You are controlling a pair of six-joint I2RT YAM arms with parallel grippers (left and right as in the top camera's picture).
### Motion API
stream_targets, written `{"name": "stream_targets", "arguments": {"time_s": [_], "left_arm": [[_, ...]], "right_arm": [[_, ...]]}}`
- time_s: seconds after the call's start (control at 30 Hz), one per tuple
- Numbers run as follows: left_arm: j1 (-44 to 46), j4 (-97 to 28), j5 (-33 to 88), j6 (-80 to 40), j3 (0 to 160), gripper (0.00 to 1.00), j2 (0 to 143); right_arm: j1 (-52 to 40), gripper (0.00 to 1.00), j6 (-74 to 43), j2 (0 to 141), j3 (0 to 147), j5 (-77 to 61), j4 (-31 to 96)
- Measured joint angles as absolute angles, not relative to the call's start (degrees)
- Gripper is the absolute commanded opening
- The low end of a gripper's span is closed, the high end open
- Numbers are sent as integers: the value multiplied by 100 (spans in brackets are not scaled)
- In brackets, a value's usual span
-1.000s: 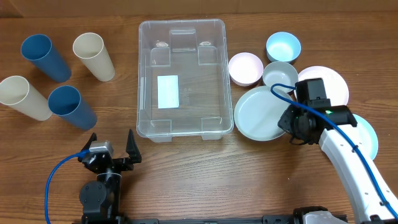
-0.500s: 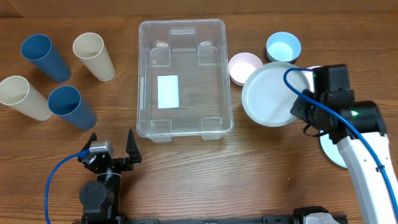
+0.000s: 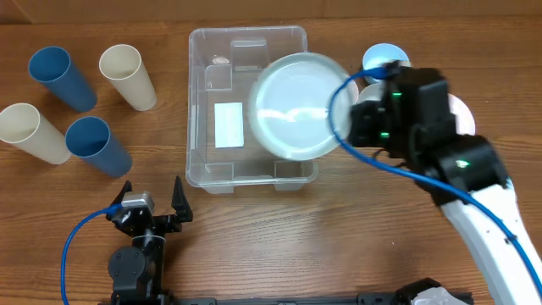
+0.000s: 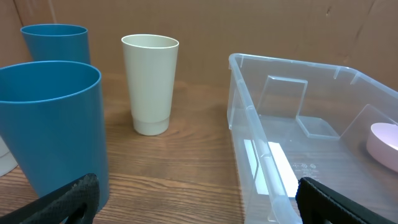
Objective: Pack container
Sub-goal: 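Lift the white plate with the right gripper and carry it over the bin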
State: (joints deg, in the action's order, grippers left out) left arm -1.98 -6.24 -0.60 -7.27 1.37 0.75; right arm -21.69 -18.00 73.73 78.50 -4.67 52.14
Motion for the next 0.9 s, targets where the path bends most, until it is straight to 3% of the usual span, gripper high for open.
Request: {"name": "stream_targets", "arguments": {"time_s": [0.4,0.9], "left_arm": [[-198,-624,-60,-727,137,100,75],[-200,-624,-60,-727,137,100,75]], "right_arm": [[-2565,4,-1772,9330,7865,-582,4447],[-3197,4,-1710,10447,7865,-548,4265]]}}
